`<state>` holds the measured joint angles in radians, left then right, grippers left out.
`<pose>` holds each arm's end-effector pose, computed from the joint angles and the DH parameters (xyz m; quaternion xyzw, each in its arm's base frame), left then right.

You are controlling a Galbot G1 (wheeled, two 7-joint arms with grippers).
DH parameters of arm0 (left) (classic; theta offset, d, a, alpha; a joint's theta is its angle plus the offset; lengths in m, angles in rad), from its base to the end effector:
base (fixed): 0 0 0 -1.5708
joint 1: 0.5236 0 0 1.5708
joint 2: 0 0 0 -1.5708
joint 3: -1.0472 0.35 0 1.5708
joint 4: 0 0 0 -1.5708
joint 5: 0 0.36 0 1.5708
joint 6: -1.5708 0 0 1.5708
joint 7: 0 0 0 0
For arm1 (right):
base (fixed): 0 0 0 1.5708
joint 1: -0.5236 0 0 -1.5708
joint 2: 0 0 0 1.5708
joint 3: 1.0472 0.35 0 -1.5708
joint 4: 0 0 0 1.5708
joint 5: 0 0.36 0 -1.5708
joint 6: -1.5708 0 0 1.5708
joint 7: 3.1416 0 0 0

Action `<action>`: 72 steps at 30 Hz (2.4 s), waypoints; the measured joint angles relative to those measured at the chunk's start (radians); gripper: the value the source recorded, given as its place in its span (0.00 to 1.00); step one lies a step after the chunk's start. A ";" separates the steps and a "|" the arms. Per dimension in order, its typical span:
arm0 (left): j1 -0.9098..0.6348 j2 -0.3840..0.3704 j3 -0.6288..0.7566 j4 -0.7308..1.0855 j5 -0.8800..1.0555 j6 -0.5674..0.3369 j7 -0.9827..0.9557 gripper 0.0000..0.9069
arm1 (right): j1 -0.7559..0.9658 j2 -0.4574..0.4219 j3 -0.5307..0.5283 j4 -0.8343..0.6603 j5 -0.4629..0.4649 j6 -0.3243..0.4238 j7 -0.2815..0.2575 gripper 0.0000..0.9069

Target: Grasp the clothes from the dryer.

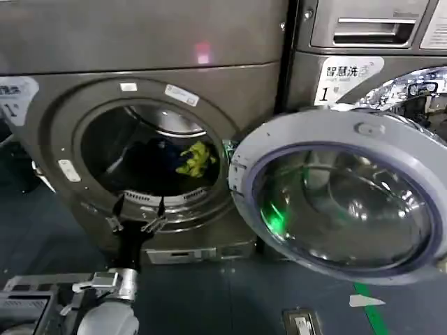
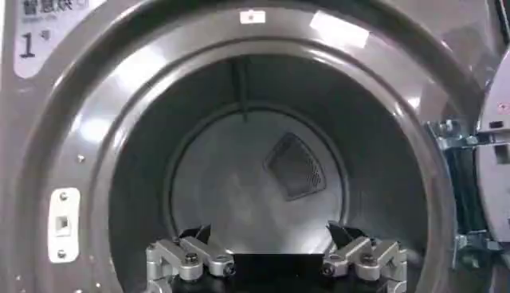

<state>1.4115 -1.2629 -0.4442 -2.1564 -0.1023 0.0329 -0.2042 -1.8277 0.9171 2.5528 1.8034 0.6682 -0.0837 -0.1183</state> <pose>0.2256 0.0231 -0.2478 0.0076 0.9942 0.0611 0.0879 -0.1249 -0.4118 0.0942 0.5150 0.7457 -0.3204 0.2758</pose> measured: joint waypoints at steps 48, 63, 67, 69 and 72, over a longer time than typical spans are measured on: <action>-0.024 -0.004 -0.004 0.018 -0.011 -0.002 0.001 1.00 | -0.016 -0.001 0.009 0.006 0.021 0.021 0.005 1.00; -0.269 -0.010 0.040 0.253 -0.076 -0.005 0.017 1.00 | -0.062 -0.003 0.060 0.033 -0.003 -0.035 0.029 1.00; -0.381 -0.022 0.060 0.368 -0.088 -0.009 0.034 1.00 | -0.069 0.004 0.069 0.037 -0.008 -0.044 0.030 1.00; -0.438 -0.028 0.071 0.423 -0.097 -0.007 0.043 1.00 | -0.072 0.006 0.074 0.040 -0.008 -0.046 0.030 1.00; -0.517 -0.034 0.084 0.500 -0.112 0.000 0.055 1.00 | -0.077 0.005 0.081 0.039 -0.007 -0.046 0.029 1.00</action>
<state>0.8941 -1.2971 -0.3602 -1.6561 -0.2139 0.0332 -0.1494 -1.9044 0.9223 2.6336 1.8421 0.6617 -0.1297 -0.0888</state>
